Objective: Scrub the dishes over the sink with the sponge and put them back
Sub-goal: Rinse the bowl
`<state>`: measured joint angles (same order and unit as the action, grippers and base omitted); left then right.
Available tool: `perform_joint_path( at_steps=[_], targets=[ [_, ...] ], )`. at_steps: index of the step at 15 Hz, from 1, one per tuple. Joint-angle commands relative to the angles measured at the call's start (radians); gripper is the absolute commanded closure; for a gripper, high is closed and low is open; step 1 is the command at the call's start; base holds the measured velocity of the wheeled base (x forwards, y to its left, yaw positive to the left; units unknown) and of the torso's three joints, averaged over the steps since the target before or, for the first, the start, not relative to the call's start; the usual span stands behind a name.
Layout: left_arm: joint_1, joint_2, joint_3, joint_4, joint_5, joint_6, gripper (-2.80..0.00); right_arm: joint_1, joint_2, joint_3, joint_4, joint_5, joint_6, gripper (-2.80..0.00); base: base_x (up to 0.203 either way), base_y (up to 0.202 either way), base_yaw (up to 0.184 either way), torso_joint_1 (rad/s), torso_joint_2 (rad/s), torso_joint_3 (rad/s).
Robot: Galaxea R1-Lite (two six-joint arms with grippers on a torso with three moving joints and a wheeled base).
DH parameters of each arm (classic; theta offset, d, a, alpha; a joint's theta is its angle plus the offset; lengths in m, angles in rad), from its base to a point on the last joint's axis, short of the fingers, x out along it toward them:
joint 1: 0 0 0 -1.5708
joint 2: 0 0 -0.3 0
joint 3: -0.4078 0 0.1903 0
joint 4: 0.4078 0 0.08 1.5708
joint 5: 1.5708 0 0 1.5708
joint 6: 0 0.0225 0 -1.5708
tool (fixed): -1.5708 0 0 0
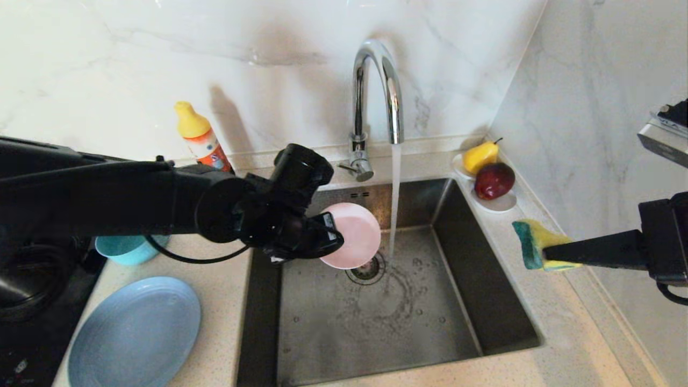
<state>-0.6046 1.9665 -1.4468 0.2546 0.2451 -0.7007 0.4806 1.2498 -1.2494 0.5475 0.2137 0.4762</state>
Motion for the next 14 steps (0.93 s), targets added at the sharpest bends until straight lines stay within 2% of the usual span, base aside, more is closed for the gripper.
perform_joint_path(
  at_steps=[1,3,5,8,11,13,14],
  targets=[
    [0.01,-0.132,0.189,-0.204,0.079,0.088,0.0,0.001,0.005,0.011,0.003,0.013,0.005,0.0,0.0,0.0,0.0,0.0,0.0,0.0],
    [0.017,-0.192,0.361,-0.439,0.111,0.175,0.0,0.002,0.003,0.031,0.002,0.024,0.008,0.0,0.0,0.0,0.0,0.0,0.0,0.0],
    [0.03,-0.242,0.525,-0.728,0.124,0.255,0.0,0.001,0.012,0.039,-0.001,0.028,0.009,0.0,0.0,0.0,0.0,0.0,0.0,0.0],
    [0.05,-0.273,0.675,-1.097,0.127,0.358,0.0,0.001,0.019,0.059,-0.034,0.053,0.01,0.0,0.0,0.0,0.0,0.0,0.0,0.0],
    [0.058,-0.278,0.766,-1.366,0.124,0.471,0.0,0.002,0.033,0.088,-0.065,0.069,0.01,0.0,0.0,0.0,0.0,0.0,0.0,0.0],
    [0.061,-0.277,0.803,-1.5,0.114,0.54,0.0,0.001,0.039,0.088,-0.072,0.069,0.012,0.0,0.0,0.0,0.0,0.0,0.0,0.0],
    [0.062,-0.278,0.817,-1.553,0.101,0.556,0.0,0.001,0.04,0.091,-0.072,0.07,0.012,0.0,0.0,0.0,0.0,0.0,0.0,0.0]
  ],
)
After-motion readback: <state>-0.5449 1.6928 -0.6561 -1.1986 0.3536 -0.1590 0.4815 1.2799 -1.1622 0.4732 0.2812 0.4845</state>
